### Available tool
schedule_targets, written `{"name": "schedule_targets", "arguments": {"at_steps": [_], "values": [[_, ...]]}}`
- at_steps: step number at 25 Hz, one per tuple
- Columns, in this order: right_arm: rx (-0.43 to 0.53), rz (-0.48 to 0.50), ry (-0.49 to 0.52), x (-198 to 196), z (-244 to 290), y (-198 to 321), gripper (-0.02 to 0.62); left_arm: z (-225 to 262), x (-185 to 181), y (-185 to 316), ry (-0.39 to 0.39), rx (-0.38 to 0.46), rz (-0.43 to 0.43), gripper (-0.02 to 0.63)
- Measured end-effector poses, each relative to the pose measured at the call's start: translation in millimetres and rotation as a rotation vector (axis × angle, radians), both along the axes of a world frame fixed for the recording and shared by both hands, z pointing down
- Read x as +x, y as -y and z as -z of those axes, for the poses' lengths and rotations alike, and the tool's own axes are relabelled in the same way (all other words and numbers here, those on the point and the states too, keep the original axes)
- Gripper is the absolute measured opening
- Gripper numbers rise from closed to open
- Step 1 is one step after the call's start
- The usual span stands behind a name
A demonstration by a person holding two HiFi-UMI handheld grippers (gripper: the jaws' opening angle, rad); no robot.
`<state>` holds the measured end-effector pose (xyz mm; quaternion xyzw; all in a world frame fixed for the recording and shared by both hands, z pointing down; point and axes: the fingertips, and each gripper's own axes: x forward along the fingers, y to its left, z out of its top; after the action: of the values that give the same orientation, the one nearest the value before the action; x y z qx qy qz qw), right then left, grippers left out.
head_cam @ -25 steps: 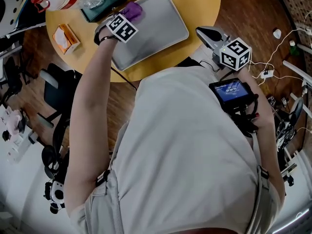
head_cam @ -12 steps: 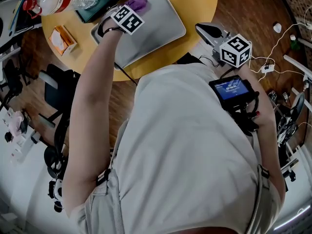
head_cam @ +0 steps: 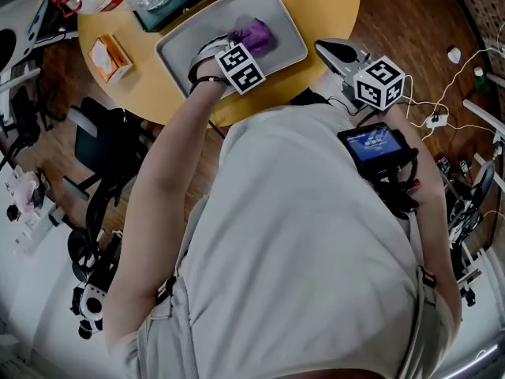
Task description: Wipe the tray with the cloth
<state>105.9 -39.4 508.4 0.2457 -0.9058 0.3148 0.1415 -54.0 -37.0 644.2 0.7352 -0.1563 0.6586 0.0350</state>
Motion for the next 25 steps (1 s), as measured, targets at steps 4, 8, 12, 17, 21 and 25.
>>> {"name": "schedule_targets", "arguments": {"at_steps": [4,8,12,17,21,25], "values": [[-0.001,0.006,0.005,-3,-1,-4,0.002,-3,16,-37,-0.010,-0.028,-0.035,0.052],[-0.002,0.005,0.005,-2,-2,-6,0.002,-6,28,-65,-0.012,-0.046,-0.057,0.054],[0.001,0.004,0.008,-2,-2,-5,0.002,-8,29,-67,-0.026,-0.028,-0.044,0.054],[-0.002,-0.013,0.006,3,-4,-4,0.002,-11,36,-63,-0.029,-0.018,-0.084,0.054],[-0.010,-0.026,0.003,8,-9,-7,0.002,-13,60,-53,-0.042,-0.022,-0.135,0.055],[-0.017,-0.038,0.000,15,-11,-8,0.002,-13,83,-43,-0.040,-0.033,-0.191,0.055]]}}
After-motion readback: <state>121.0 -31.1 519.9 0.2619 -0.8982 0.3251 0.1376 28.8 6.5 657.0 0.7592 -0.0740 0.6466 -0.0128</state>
